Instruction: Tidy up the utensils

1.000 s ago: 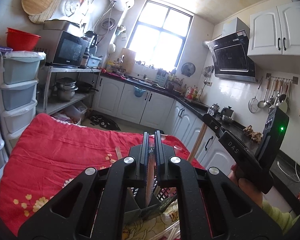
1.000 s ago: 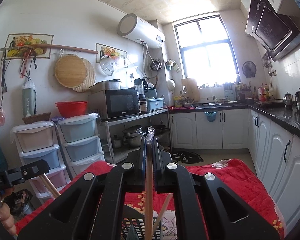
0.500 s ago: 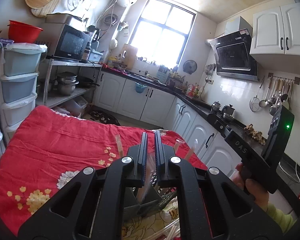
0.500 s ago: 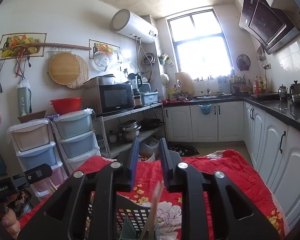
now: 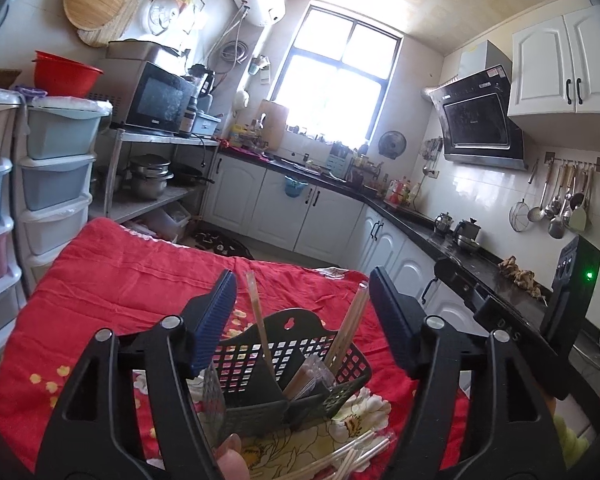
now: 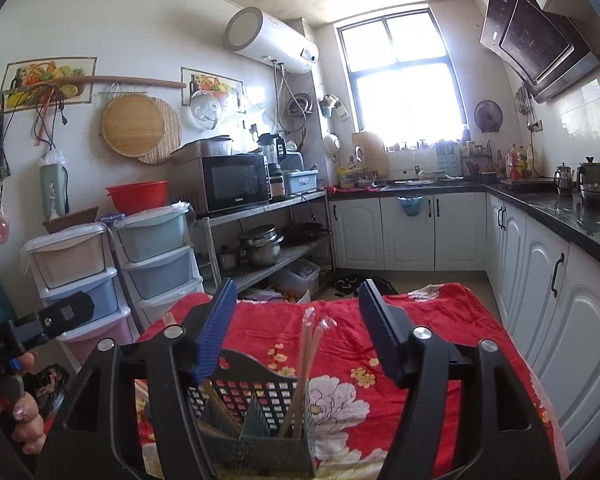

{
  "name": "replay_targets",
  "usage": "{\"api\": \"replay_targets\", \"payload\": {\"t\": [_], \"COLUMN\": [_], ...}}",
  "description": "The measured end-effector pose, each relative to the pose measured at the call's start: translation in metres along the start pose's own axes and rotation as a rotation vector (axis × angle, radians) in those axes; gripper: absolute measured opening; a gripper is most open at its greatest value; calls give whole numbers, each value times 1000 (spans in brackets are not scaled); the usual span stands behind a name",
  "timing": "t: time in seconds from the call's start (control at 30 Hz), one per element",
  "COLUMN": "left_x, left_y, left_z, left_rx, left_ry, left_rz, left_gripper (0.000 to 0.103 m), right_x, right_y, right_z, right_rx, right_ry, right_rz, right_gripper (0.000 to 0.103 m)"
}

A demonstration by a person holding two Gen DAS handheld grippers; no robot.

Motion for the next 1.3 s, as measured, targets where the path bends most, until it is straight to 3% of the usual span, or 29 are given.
{"api": "replay_targets", "payload": {"t": [0.4, 0.87, 1.3], "left_x": [20, 40, 55], "left_y": [3, 0, -10], "left_z": [-1, 2, 7], "left_rx": [15, 24, 47], "left_ry": [-3, 14, 20], "left_rz": [-11, -16, -9], "left_gripper": [92, 92, 92], "right_x": [18, 45, 64], "right_y": [-6, -4, -3], "right_z": [4, 9, 20], "right_rx": [2, -6, 0], "right_ry": [-6, 11, 39], "right_rz": [38, 30, 25], "right_gripper": [71, 81, 84]}}
Point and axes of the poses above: each gripper's, at about its wrist camera, not at the fingertips, and x roughly against the way its jaws point, z to its left, y to its top, the point moved 1 cm from there along -x, roughly the way its jaws point, and after that the axes turned 14 degrees about -z, right-handed, at the moved point
